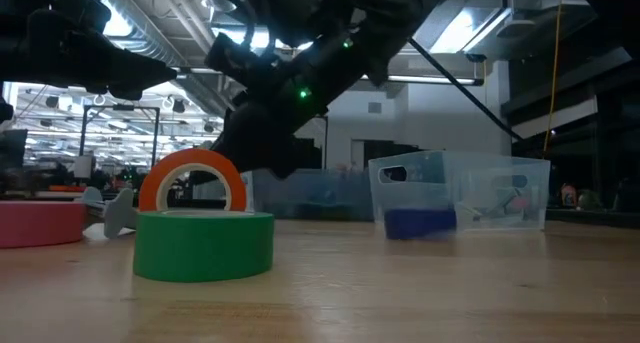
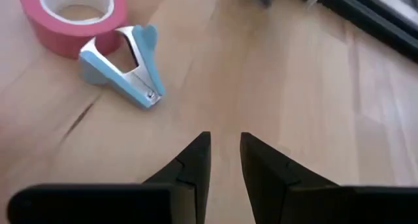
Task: Pick and place Stapler, Stapler remover, tape
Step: Put the orange tape into the top transparent bin
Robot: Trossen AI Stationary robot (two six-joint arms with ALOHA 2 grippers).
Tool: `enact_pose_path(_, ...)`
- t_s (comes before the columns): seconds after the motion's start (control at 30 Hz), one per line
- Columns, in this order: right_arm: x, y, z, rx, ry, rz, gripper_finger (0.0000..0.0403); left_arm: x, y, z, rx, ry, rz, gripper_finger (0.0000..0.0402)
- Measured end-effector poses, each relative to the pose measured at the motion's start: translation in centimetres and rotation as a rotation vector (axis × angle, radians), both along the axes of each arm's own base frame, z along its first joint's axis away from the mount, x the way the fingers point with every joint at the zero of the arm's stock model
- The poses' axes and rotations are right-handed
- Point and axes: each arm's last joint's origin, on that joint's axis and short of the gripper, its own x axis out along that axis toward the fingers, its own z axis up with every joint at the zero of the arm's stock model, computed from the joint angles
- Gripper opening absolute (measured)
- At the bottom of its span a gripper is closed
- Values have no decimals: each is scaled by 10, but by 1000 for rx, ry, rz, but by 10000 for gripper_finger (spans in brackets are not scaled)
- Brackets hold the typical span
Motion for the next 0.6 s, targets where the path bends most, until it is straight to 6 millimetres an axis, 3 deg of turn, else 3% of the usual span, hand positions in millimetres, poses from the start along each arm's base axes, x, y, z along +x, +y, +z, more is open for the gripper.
enact_pose_path(0.33, 1, 14, 8, 211, 45, 102, 92, 0, 0, 0, 0, 1, 0, 169)
enact_pose_path(0.6, 1, 27, 11, 254, 22, 173, 152, 0, 0, 0, 0, 1, 0, 169)
